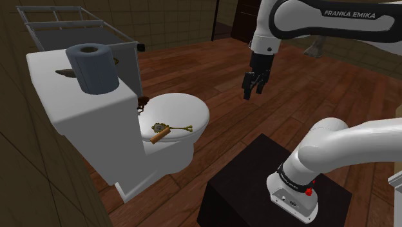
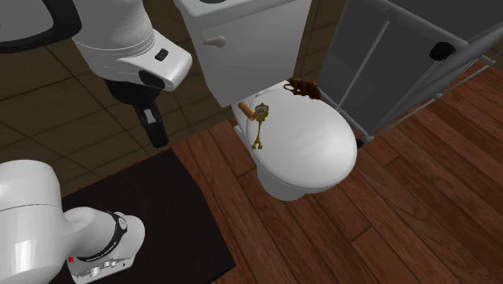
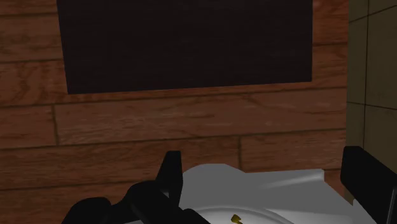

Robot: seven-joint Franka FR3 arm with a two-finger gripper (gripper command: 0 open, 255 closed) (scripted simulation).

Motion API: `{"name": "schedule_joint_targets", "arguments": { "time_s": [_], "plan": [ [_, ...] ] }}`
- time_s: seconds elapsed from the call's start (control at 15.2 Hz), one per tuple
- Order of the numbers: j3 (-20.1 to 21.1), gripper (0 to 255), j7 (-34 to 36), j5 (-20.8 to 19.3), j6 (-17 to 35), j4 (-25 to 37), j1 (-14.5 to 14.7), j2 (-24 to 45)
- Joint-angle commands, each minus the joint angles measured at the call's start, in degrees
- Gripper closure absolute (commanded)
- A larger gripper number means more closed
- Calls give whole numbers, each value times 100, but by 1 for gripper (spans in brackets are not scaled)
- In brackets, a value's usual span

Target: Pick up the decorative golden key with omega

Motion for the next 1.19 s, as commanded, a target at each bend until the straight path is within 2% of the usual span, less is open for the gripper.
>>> {"name": "schedule_joint_targets", "arguments": {
  "time_s": [0.0, 0.53, 1.12],
  "plan": [
    [0, 0, 0, 0, 0, 0, 0, 0],
    [-39, 0, -1070, -299, 1897, -427, 236, 1147],
    [0, 0, -2074, -587, 3901, -236, 447, 2932]
  ]
}}
